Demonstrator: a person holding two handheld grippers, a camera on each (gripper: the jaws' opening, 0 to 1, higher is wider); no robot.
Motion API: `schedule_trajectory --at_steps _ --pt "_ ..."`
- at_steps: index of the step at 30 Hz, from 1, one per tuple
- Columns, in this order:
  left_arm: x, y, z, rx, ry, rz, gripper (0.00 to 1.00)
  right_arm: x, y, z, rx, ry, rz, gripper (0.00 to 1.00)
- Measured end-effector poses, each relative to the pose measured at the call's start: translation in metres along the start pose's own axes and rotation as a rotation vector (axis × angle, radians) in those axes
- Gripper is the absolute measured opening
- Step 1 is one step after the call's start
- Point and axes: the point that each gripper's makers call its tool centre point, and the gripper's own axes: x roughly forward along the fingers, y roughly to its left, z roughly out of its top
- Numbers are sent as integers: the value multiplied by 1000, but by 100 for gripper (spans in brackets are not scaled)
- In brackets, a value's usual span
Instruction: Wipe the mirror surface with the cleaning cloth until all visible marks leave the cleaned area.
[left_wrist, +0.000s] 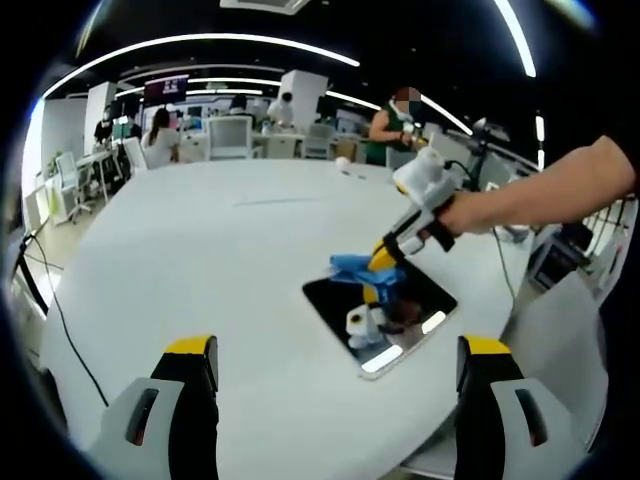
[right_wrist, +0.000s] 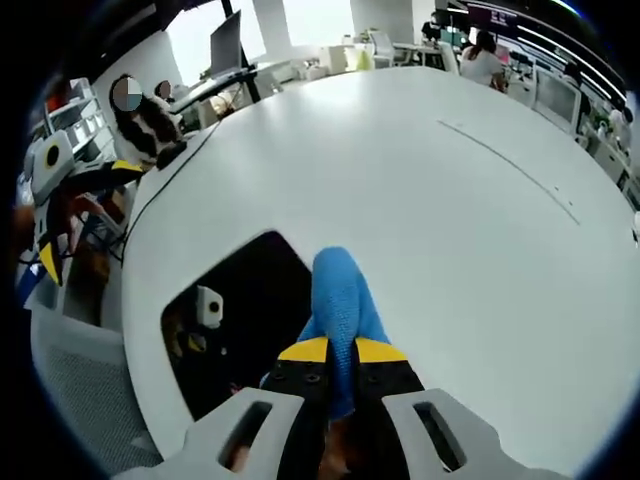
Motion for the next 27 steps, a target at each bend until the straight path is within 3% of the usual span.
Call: schedule_trajectory --at_steps 27 --pt "2 -1 3 1 0 1 100 -3 -1 -2 -38 -8 29 2"
